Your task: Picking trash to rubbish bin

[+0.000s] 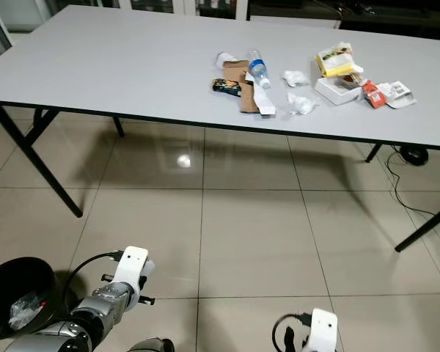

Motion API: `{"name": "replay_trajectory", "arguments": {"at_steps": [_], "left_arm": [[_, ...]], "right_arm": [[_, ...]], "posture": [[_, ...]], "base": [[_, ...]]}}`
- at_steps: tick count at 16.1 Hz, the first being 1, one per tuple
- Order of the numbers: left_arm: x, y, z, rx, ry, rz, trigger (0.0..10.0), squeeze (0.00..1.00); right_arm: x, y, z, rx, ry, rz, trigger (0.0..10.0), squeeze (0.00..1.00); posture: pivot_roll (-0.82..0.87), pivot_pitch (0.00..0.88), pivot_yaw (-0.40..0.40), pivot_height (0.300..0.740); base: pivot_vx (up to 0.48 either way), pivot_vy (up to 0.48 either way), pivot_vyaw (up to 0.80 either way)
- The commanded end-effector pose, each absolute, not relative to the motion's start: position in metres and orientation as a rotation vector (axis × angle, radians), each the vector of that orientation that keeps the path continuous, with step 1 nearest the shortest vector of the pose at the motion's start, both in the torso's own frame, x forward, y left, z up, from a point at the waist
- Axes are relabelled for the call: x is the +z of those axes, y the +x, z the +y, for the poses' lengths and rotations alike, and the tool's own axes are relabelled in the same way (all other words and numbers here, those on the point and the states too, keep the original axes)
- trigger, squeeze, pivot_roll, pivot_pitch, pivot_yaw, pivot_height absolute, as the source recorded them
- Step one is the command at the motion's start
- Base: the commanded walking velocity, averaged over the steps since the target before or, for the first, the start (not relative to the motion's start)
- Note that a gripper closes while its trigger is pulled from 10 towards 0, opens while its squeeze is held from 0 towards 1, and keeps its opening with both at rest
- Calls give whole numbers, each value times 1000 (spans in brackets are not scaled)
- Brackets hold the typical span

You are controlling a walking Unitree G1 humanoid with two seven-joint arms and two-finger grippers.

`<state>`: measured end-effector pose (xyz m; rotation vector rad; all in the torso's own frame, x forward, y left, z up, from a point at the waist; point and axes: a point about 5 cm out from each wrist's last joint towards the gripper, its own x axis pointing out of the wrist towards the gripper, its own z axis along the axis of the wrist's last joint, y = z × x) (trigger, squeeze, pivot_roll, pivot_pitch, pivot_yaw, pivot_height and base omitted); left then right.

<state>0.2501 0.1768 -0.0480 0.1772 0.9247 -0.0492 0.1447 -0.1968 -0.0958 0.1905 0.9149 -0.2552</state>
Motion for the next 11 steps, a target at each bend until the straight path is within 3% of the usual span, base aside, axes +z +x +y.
{"name": "replay_trajectory", "arguments": {"at_steps": [1,5,11], "left_arm": [[-52,244,180,-15,155,946,10000,0],[-53,241,183,-4,96,924,10000,0],[-56,238,174,-77,165,926,10000,0]], "right_arm": [[-96,144,-198,-274,222,918,10000,0],[-96,142,-204,-278,208,921,10000,0],[-96,142,-208,-281,193,924,10000,0]], "posture": [[95,85,-36,740],[102,82,-46,740],[103,74,-49,740]], "base": [[0,0,0],[0,0,0],[0,0,0]]}}
